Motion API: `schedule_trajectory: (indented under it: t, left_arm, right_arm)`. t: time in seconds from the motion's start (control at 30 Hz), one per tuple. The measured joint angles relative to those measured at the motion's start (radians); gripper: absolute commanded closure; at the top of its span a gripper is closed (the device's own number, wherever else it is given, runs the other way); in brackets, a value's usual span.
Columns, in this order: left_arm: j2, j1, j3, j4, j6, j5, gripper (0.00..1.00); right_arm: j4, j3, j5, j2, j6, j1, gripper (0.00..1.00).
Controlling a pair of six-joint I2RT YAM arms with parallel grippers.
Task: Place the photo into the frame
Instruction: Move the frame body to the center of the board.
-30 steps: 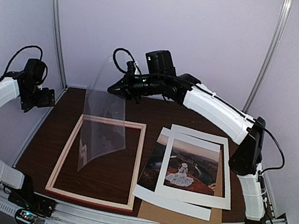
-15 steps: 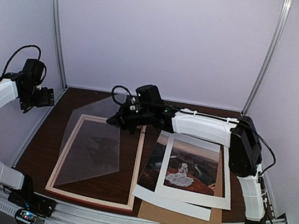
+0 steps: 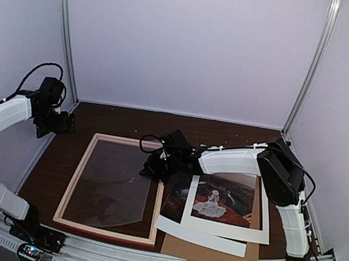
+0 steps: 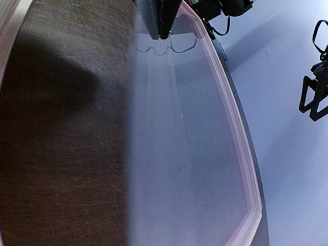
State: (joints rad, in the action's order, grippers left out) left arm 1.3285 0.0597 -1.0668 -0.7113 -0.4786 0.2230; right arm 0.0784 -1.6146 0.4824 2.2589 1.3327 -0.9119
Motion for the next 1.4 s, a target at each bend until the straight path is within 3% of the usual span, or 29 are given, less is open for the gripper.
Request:
schedule_trajectory:
  t: [0.47, 1.13, 1.23, 1.4]
  left_arm:
    - [0.095, 0.048, 0.051, 0.055, -0.003, -0.074, 0.02]
    - [0.154, 0.082, 0.107, 0.122, -0.003, -0.121, 0.03]
    - [0.158, 0.085, 0.134, 0.137, -0.006, -0.136, 0.09]
    - [0.203, 0.085, 0.161, 0.148, -0.014, -0.168, 0.28]
  right_arm:
    - [0.005, 0.047, -0.047, -0.060, -0.072, 0.000, 1.00]
    - [-0.046, 0.084, -0.059, -0.065, -0.048, -0.005, 1.00]
    - [-0.045, 0.082, -0.058, -0.065, -0.051, -0.005, 1.00]
    - [-0.025, 0.061, -0.056, -0.065, -0.075, -0.001, 1.00]
